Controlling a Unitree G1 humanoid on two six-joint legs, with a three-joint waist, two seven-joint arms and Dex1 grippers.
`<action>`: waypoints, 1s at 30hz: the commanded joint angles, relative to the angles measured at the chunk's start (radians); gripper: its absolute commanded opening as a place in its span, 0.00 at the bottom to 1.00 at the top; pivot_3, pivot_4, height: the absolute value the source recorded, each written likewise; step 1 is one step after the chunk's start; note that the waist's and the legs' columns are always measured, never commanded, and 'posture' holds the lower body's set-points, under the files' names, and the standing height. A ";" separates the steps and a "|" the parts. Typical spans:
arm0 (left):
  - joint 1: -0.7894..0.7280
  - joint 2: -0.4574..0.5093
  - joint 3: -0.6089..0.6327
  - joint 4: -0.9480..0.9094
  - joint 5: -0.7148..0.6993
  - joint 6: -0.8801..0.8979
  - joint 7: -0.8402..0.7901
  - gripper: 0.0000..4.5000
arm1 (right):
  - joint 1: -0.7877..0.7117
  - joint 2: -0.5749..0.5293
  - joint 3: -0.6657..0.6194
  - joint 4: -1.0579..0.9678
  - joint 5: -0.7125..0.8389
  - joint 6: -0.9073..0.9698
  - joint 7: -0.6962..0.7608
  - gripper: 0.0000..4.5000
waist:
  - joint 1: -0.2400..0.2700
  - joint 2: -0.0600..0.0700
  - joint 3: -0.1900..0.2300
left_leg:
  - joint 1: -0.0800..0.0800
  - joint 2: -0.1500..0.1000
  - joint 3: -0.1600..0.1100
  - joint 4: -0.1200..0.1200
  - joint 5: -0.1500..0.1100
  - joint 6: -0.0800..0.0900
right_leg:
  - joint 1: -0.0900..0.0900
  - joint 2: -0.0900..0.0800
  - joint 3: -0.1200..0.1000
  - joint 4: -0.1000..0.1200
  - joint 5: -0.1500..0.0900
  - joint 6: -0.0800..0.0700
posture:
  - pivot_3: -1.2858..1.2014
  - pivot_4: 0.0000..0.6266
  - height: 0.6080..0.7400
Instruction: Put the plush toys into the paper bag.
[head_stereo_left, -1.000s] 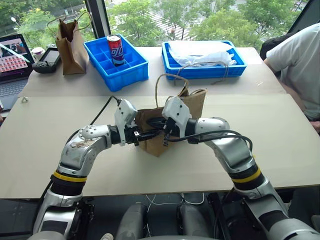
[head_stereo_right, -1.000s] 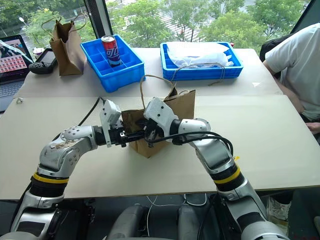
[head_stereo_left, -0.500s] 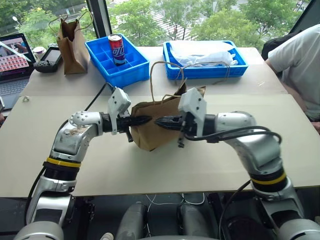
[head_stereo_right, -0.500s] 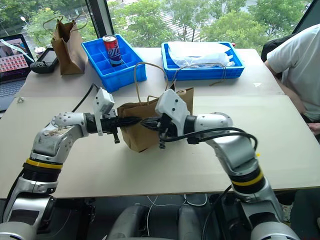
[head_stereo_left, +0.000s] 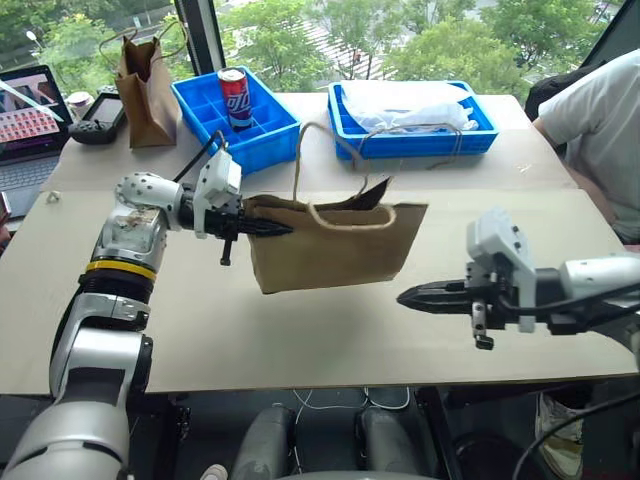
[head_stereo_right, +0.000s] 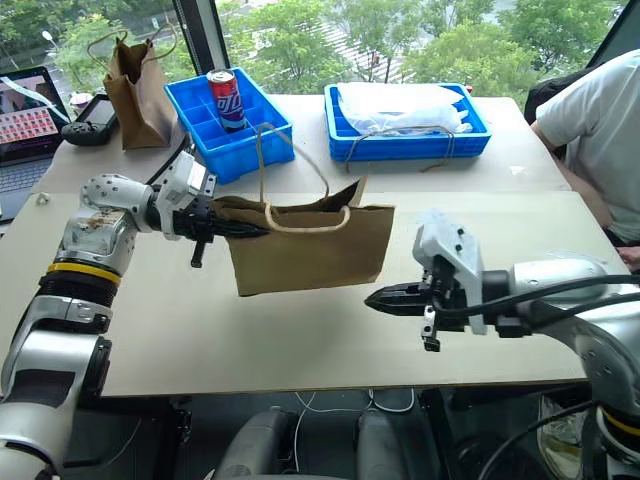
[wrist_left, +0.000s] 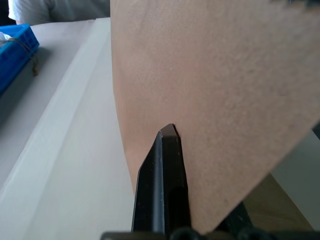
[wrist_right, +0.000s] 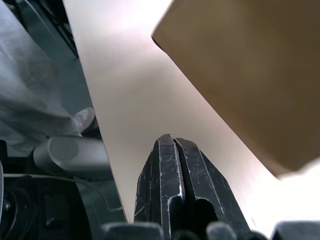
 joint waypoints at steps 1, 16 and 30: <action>-0.037 0.026 -0.073 0.036 -0.058 -0.089 -0.016 0.01 | 0.039 -0.031 -0.073 -0.028 0.038 -0.004 -0.027 0.00 | 0.002 0.000 0.000 | 0.000 0.000 0.000 0.000 0.000 0.000 | 0.000 0.000 0.000 0.000 0.000 0.000 | 0.52 0.24 1.00; -0.077 0.101 -0.186 0.221 -0.127 -0.198 -0.016 0.53 | 0.046 -0.081 -0.033 0.040 0.038 -0.079 -0.044 0.00 | 0.002 0.000 0.000 | -0.002 0.000 0.000 0.002 0.000 0.000 | -0.001 0.000 0.000 0.000 0.000 0.001 | 0.52 0.24 1.00; 0.197 0.427 0.192 0.061 -0.163 0.216 0.100 0.99 | 0.136 -0.110 -0.040 0.238 -0.071 -0.246 0.033 0.00 | -0.013 0.000 0.000 | -0.002 0.001 0.000 0.002 0.000 0.001 | -0.001 0.001 0.000 0.000 0.000 0.001 | 0.52 0.24 1.00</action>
